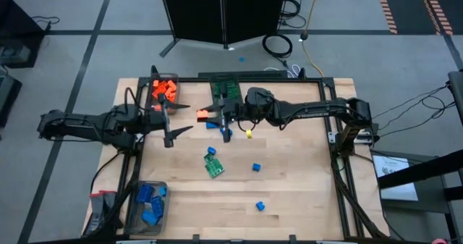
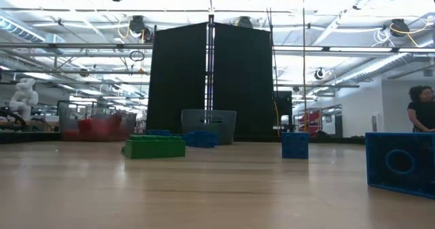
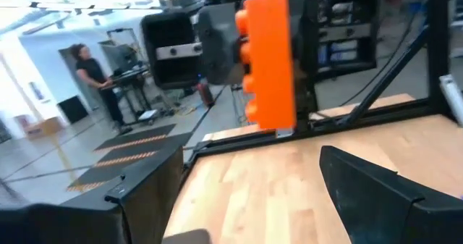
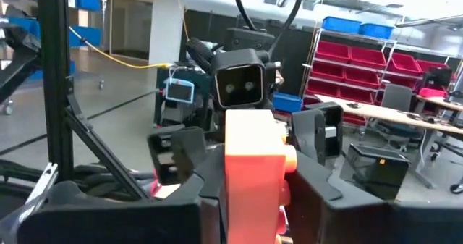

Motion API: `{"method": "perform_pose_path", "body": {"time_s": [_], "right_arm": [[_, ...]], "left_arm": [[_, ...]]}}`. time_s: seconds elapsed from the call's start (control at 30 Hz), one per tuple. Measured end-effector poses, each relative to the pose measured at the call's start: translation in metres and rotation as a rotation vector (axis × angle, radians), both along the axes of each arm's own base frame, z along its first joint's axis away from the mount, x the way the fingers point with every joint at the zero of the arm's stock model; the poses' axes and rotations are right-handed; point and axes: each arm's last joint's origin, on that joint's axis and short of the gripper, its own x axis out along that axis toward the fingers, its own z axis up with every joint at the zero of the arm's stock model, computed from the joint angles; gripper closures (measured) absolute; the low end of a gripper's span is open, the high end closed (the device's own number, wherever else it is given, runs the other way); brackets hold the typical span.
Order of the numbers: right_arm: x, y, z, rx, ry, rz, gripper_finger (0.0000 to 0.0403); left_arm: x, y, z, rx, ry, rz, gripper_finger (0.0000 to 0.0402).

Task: Sort blocks
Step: Put the orange game piece into the top left black transparent bin

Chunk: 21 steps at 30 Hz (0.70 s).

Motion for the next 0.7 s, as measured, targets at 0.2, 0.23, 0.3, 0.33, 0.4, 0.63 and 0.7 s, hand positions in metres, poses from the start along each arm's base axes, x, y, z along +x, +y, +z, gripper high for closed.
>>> {"method": "perform_pose_path", "body": {"time_s": [0.2, 0.23, 0.3, 0.33, 0.4, 0.63, 0.7], "right_arm": [[0.002, 0.003, -0.003, -0.011, 0.001, 0.006, 0.0327], [0.003, 0.003, -0.004, -0.011, 0.003, 0.005, 0.0327], [0.005, 0.003, -0.008, -0.010, 0.018, 0.005, 0.0327], [0.007, 0.002, -0.011, -0.010, 0.015, 0.005, 0.0327], [0.009, 0.003, -0.013, -0.011, -0.001, 0.017, 0.0327], [0.014, 0.003, -0.019, -0.012, -0.017, 0.054, 0.0327], [0.014, 0.003, -0.019, -0.012, -0.015, 0.054, 0.0327]], "left_arm": [[0.010, -0.003, 0.003, -0.031, -0.059, -0.097, 0.0075], [0.012, -0.004, 0.003, -0.041, -0.061, -0.115, 0.0075], [0.015, -0.004, 0.002, -0.053, -0.062, -0.136, 0.0075], [0.017, -0.004, 0.001, -0.055, -0.061, -0.138, 0.0075], [0.020, -0.005, -0.001, -0.064, -0.046, -0.137, 0.0075], [0.029, -0.004, -0.007, -0.067, -0.024, -0.117, 0.0075], [0.030, -0.003, -0.007, -0.071, -0.024, -0.080, 0.0075]]}}
